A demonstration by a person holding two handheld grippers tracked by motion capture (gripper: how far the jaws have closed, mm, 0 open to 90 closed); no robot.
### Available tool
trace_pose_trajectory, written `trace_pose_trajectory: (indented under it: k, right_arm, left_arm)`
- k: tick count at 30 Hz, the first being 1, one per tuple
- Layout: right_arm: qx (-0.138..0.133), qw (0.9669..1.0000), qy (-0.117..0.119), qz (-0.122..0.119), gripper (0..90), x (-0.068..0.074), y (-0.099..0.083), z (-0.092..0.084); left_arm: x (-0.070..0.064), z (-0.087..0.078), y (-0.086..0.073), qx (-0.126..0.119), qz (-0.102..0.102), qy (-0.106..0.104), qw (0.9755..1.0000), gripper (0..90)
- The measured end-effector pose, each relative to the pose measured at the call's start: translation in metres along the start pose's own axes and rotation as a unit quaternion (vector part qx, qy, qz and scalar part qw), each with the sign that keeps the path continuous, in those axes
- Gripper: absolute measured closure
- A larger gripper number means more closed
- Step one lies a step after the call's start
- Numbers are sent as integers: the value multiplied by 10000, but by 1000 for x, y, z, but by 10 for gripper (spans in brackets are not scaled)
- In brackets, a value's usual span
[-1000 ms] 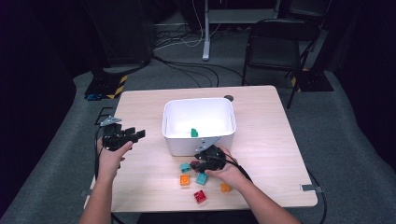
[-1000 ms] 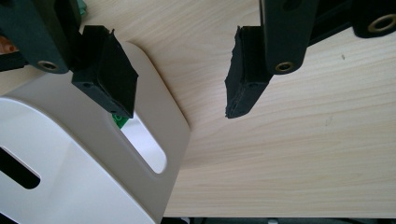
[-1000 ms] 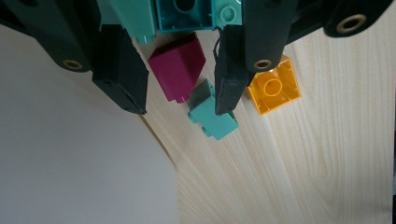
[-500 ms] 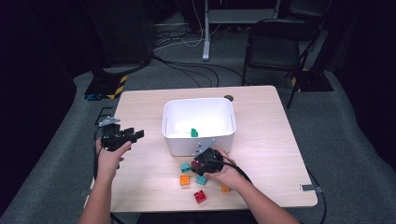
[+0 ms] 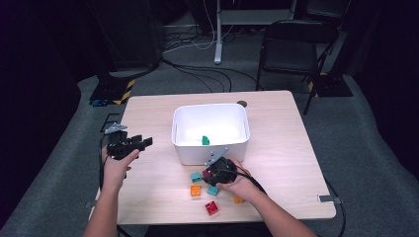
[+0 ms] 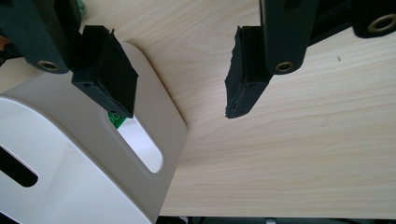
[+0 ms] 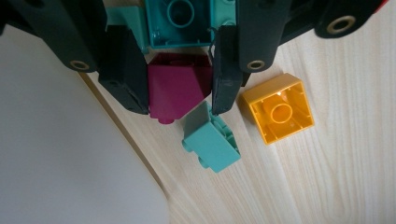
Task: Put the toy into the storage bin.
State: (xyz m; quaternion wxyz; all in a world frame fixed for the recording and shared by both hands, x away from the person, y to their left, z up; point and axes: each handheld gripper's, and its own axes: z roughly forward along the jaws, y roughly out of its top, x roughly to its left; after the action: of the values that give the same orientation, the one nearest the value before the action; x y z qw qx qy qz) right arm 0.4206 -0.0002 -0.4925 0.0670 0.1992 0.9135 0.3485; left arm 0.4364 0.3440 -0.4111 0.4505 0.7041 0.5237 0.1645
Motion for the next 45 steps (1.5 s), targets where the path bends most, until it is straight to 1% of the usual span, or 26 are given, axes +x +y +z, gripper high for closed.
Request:
trace_pose_trajectory:
  k: [1,4,9,10,11,16,17,20,21,22,23,25,26,27,28,29,32,35,36,37,38,39,41,42,43,45]
  right_arm:
    - [-6,10000,12,-43,579,-1,0,-1]
    - [-69,10000,8,15,580,0,2,-5]
    - [-151,9999,29,17,580,2,5,-11]
    - [-235,9997,44,45,581,3,6,-14]
    - [-262,9996,54,46,581,3,6,-16]
    - [-296,9995,68,94,581,5,9,-22]
    - [-315,9994,100,134,582,6,11,-26]
    - [-375,9991,147,135,582,7,13,-30]
    - [-429,9988,164,141,582,8,16,-35]
    - [-429,9988,164,141,582,8,16,-35]
    - [-449,9986,203,176,582,9,17,-37]
    - [-490,9984,216,204,582,11,21,-46]
    - [-490,9984,216,204,582,11,21,-46]
    - [-532,9981,236,212,582,12,25,-54]
    - [-532,9981,236,212,582,12,25,-54]
    - [-548,9979,264,217,583,12,27,-59]
    - [-649,9975,222,152,583,12,35,-76]
    - [-796,9962,238,254,583,11,40,-91]
    - [-853,9957,255,266,583,9,44,-99]
    - [-854,9957,247,270,583,8,46,-103]
    - [-854,9957,247,270,583,8,46,-103]
    - [-831,9959,232,280,583,7,50,-111]
    - [-774,9963,221,309,583,5,54,-117]
    - [-774,9963,221,309,583,5,54,-117]
    - [-774,9961,268,313,583,2,59,-123]
    - [-780,9961,285,298,583,-1,64,-129]
  left_arm:
    - [0,0,0,-9,-8,0,10000,428]
    - [0,0,0,-8,-13,1,10000,428]
    - [0,0,0,-6,-9,0,10000,428]
    - [0,0,0,-7,-13,-1,10000,428]
    - [0,0,0,-3,-9,-1,10000,428]
    - [0,0,0,0,-8,-2,10000,428]
    - [0,1,0,10,-4,-4,10000,428]
    - [0,1,0,13,-9,-3,10000,429]
    - [0,1,0,14,-17,0,10000,428]
    - [0,1,0,14,-20,-1,10000,428]
    - [0,1,-1,15,-24,2,10000,428]
    - [0,1,-1,12,-28,-1,10000,428]
    - [0,1,-1,12,-28,-1,10000,428]
    - [0,1,0,-2,-15,6,10000,428]
    - [0,1,0,-2,-15,6,10000,428]
    - [0,1,0,7,-28,-1,10000,428]
    - [0,0,0,5,-24,-1,10000,428]
    - [0,1,0,-8,-4,-4,10000,429]
    - [0,1,0,1,-4,-6,10000,428]
    - [0,1,0,-5,-10,-7,10000,428]
    - [0,1,0,-5,-10,-7,10000,428]
    - [0,0,0,-2,-31,-7,10000,428]
    - [1,0,0,-1,-29,-1,10000,428]
    - [1,0,0,-1,-29,-1,10000,428]
    - [1,0,0,6,-45,-3,10000,428]
    - [2,1,0,2,-31,-2,10000,428]
